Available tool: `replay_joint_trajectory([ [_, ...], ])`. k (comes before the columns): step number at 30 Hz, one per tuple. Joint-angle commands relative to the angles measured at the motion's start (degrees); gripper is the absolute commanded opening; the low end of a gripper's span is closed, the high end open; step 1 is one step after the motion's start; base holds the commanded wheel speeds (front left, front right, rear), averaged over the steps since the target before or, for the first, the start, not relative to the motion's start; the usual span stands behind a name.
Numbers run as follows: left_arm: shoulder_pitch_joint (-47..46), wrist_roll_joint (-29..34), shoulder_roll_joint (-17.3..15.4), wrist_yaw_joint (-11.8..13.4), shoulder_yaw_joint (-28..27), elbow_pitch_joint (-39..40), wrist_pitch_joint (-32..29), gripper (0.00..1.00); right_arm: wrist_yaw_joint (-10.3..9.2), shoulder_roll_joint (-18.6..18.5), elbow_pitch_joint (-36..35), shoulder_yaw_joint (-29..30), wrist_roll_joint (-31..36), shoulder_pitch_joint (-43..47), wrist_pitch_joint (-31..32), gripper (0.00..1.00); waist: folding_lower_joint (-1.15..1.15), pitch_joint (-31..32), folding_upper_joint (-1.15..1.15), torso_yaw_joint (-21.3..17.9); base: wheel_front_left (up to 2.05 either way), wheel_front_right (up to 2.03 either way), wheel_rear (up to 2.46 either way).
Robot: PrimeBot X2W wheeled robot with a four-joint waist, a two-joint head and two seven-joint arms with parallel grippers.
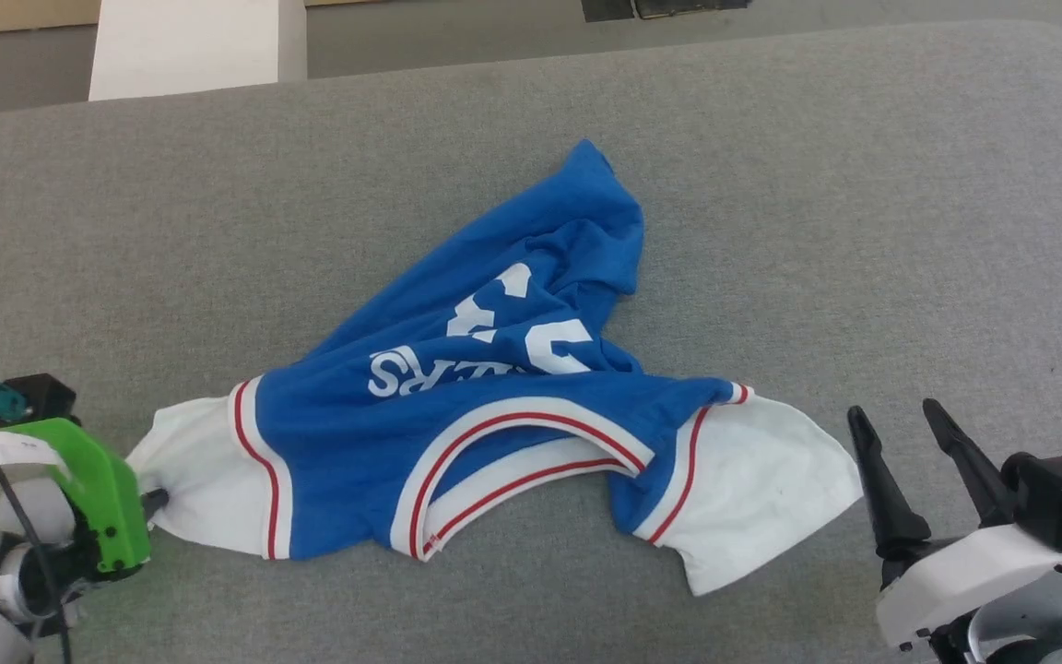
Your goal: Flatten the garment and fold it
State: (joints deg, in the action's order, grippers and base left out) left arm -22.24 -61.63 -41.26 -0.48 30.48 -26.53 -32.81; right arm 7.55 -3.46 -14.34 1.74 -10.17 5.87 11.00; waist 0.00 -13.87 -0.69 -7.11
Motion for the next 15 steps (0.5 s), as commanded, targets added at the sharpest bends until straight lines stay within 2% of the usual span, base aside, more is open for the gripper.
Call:
replay_joint_trajectory([
  [1,2.4,-0.4,5.5,-0.9,2.9,-1.3,-0.1,0.0,-0.06,-0.2,0.2,0.3,-0.2,-0.8,-0.1,1.0,0.0,0.4,0.69,0.3,0.0,0.0,0.0],
  [7,3.0,1.4,5.9,-1.0,2.1,-1.4,6.1,0.0,-0.06,-1.1,1.3,2.4,-1.2,0.0,2.5,1.0,0.0,2.1,0.69,1.6,0.0,0.0,0.0],
  [15,4.8,4.8,4.6,2.9,0.3,4.7,14.1,0.0,-0.06,-7.8,6.2,4.6,-6.6,1.3,18.3,1.0,0.0,4.1,0.69,4.0,0.0,0.0,0.0],
])
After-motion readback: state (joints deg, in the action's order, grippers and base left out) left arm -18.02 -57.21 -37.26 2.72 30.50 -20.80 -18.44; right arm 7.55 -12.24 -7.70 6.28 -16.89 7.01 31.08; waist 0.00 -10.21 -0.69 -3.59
